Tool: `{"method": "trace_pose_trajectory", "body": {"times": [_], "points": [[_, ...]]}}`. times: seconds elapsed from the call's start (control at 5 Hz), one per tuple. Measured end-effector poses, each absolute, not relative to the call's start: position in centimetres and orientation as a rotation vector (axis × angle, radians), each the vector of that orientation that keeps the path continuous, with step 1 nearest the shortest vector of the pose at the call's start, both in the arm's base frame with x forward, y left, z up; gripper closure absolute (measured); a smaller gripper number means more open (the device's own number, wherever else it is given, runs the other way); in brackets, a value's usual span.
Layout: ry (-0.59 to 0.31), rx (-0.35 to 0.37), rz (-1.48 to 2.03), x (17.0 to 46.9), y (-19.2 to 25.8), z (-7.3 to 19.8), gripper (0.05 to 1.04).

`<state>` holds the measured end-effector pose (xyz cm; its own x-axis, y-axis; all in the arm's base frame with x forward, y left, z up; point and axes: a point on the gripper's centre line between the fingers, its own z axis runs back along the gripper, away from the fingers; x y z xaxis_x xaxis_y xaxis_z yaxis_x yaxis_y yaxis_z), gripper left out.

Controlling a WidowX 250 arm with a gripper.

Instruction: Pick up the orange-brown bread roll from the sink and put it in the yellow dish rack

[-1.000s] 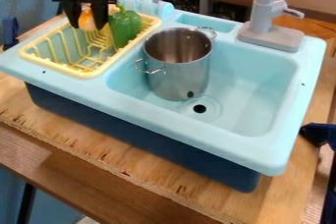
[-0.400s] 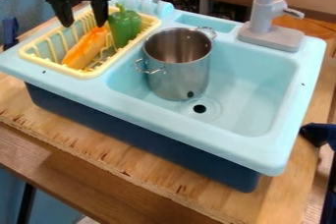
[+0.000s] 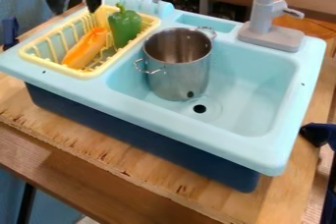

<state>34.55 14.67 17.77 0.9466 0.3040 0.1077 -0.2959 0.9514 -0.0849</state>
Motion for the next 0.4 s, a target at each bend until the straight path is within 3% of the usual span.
{"method": "trace_pose_trajectory", "body": {"times": [0.4], "points": [[-0.037, -0.106, 0.247, 29.1, 10.7, 22.5, 0.084]]}}
